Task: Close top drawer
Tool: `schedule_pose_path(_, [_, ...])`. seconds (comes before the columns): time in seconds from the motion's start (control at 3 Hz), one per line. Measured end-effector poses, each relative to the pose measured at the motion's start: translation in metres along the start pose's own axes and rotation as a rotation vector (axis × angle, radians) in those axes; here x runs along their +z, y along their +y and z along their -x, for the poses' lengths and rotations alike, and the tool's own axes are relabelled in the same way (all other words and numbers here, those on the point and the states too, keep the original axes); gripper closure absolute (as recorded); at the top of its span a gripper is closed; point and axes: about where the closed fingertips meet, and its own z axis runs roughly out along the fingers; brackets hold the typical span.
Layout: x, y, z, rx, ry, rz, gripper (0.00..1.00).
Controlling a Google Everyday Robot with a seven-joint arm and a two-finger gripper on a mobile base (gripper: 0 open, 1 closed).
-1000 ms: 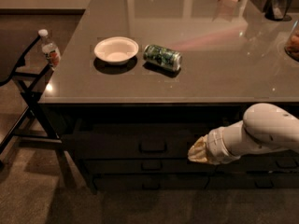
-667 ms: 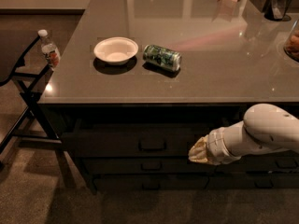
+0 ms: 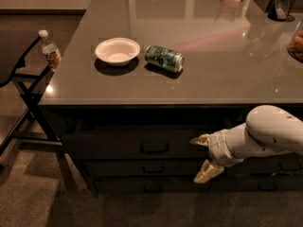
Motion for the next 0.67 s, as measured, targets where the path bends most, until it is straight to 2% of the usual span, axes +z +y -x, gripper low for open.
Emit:
schedule_pose_path(0.33, [0.0, 0.0, 0.0, 0.0, 0.0, 0.0, 0.0])
schedule_pose_path(0.67, [0.0, 0.0, 0.0, 0.0, 0.0, 0.0, 0.0])
